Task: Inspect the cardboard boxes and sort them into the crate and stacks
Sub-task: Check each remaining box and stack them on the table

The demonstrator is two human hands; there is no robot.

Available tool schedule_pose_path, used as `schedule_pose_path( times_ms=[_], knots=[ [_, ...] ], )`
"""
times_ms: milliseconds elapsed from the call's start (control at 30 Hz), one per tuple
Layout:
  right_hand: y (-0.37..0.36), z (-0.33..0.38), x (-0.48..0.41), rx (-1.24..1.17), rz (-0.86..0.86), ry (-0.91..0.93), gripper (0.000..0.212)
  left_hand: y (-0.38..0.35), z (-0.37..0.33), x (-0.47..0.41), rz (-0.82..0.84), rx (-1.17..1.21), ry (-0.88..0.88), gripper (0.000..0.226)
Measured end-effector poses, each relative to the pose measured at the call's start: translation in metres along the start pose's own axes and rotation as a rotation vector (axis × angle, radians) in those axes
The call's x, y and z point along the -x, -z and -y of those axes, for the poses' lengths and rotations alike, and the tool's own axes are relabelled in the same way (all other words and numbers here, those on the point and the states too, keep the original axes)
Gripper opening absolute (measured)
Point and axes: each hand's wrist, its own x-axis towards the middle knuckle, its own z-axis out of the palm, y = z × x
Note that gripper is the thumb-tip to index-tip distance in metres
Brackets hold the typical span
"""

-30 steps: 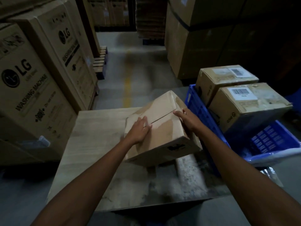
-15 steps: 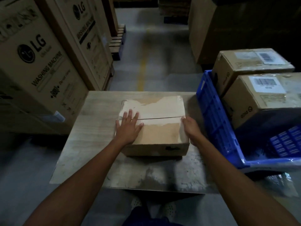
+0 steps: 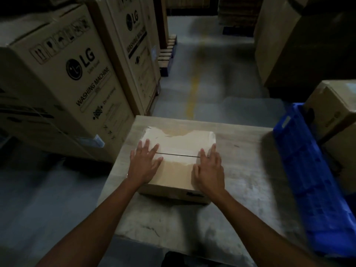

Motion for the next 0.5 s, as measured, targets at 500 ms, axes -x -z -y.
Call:
schedule_pose_path(
  times_ms=[500],
  knots=[
    [-0.045, 0.111, -0.163, 0.220, 0.083, 0.163, 0.088, 0.032, 0.119, -0.154, -0.015, 0.151, 0.100, 0.077]
  ],
)
